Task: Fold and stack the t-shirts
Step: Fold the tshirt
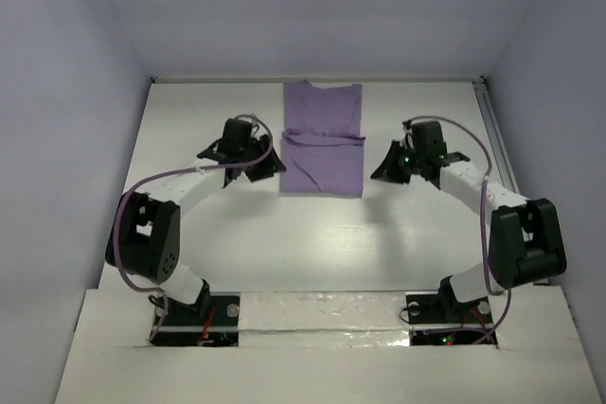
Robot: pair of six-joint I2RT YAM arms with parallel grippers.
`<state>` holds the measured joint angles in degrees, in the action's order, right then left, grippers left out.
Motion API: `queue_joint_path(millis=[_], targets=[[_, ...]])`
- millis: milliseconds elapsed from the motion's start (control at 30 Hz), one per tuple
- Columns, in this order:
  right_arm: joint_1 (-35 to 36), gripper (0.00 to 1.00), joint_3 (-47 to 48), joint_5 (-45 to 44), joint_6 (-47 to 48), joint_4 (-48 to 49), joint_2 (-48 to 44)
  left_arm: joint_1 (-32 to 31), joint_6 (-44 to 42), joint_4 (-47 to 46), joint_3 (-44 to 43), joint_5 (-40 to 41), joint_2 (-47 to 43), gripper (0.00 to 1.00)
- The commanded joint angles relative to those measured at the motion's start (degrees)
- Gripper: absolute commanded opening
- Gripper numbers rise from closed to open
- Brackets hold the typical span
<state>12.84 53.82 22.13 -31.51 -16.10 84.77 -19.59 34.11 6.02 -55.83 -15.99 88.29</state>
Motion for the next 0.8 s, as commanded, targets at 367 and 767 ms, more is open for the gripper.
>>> queue_joint_path(millis=[367,767], targets=[[6.1,0.00,12.0,0.0,-4.4,6.6,14.9,-2.9,5.5,-9.5,4.9,-0.4,5.0,0.54],[6.1,0.37,-4.6,-4.6,-6.7,9.1,8.6,-2.9,5.9,-6.6,2.8,0.5,9.0,0.42]])
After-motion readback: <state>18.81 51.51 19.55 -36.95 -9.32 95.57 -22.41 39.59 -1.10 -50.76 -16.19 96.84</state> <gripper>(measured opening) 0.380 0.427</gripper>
